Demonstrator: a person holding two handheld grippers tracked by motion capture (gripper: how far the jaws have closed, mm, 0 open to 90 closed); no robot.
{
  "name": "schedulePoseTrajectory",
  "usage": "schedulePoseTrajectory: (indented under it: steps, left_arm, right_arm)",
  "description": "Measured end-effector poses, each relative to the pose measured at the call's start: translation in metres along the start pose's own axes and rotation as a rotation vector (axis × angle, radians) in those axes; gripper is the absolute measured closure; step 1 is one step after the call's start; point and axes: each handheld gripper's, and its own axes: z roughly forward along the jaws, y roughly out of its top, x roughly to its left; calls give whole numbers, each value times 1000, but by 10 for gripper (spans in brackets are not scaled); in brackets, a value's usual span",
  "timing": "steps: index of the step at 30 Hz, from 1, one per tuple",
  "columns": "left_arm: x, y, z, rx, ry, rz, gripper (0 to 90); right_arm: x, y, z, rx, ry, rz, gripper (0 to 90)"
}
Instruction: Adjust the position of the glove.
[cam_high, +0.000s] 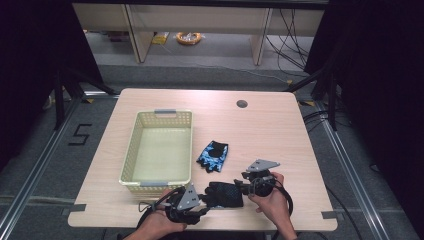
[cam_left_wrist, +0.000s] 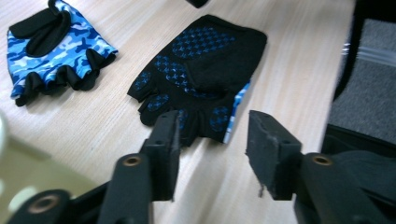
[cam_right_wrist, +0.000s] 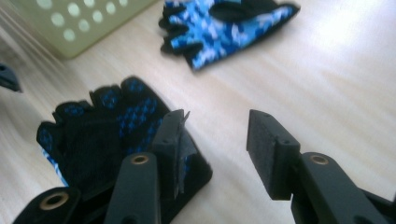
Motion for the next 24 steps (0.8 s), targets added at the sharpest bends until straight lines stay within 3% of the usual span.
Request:
schedulePoseTrajectory:
  steps: [1, 2, 4, 5, 6, 8, 9, 11, 15, 17, 20, 23, 24]
  left_arm:
    - [0, -1, -2, -2, -3, -3, 506]
    - [0, -2, -4, -7, -5, -22, 477]
    - [0, -4, -7, -7, 1, -37, 430]
    - [1, -7, -10, -4, -2, -69, 404]
    - [1, -7, -10, -4, -2, -69, 383]
    - [0, -11, -13, -27, -14, -131, 370]
    - [2, -12, -16, -6, -13, -100, 354]
    - [2, -16, -20, -9, -12, -122, 332]
    - [2, -22, -24, -19, -15, -143, 321]
    - [3, -27, -27, 3, -10, -155, 316]
    - [2, -32, -29, 0, -20, -169, 314]
    - [4, -35, -32, 12, -14, -153, 312]
    - [4, -37, -33, -8, -14, -197, 312]
  right_arm:
    - [1, 2, 0, -12, 1, 4, 569]
    - [-1, 4, 1, -37, -16, -39, 564]
    - [0, 7, 0, -22, -16, -55, 562]
    - [2, 13, 2, -34, -17, -106, 558]
    - [2, 16, 4, -36, -12, -131, 558]
    - [3, 19, 6, -28, -6, -133, 558]
    - [2, 23, 9, -15, -3, -154, 558]
    - [2, 30, 16, -14, -1, -188, 563]
    - [-3, 41, 23, -20, 22, -201, 568]
    - [-5, 52, 33, -48, 45, -188, 571]
    - [-6, 63, 46, -36, 46, -207, 571]
    - [-8, 70, 57, -39, 57, -216, 579]
    - [-7, 72, 61, -22, 61, -215, 579]
